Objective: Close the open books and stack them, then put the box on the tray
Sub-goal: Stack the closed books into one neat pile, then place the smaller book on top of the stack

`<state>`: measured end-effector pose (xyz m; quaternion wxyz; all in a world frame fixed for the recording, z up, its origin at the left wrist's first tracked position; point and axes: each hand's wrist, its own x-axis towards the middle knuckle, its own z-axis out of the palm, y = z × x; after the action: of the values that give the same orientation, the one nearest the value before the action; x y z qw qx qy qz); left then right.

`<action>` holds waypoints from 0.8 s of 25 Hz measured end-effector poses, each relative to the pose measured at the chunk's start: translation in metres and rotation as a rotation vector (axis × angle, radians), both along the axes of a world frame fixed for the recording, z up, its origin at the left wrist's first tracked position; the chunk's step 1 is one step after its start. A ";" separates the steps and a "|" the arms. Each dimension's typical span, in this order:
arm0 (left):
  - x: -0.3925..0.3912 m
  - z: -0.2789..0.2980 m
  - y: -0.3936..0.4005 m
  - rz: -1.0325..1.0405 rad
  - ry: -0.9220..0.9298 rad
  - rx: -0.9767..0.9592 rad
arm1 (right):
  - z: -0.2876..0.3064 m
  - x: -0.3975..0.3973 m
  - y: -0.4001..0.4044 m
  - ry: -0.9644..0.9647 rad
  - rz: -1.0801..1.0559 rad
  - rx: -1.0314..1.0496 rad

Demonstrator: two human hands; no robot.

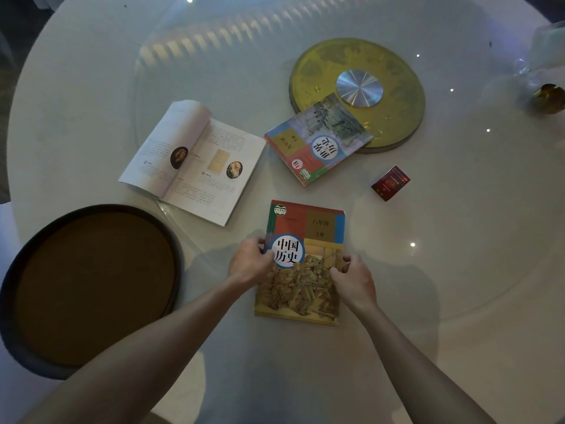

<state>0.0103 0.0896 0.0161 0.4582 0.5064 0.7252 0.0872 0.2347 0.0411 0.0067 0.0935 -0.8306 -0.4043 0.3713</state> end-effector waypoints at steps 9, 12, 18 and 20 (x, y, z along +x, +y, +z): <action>0.017 0.021 0.118 0.087 -0.143 0.113 | 0.016 0.011 0.135 -0.047 0.108 0.259; 0.037 0.019 0.151 0.163 -0.197 0.052 | 0.025 0.027 0.197 -0.074 0.205 0.261; 0.070 0.001 0.173 0.288 -0.314 -0.051 | 0.017 0.066 0.291 -0.094 0.292 0.178; 0.077 -0.002 0.178 0.326 -0.320 -0.039 | 0.008 0.075 0.309 -0.114 0.322 0.149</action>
<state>0.0873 0.2673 0.0140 0.5571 0.3535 0.7169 0.2254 0.3100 0.3499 0.0143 0.0710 -0.7656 -0.5631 0.3028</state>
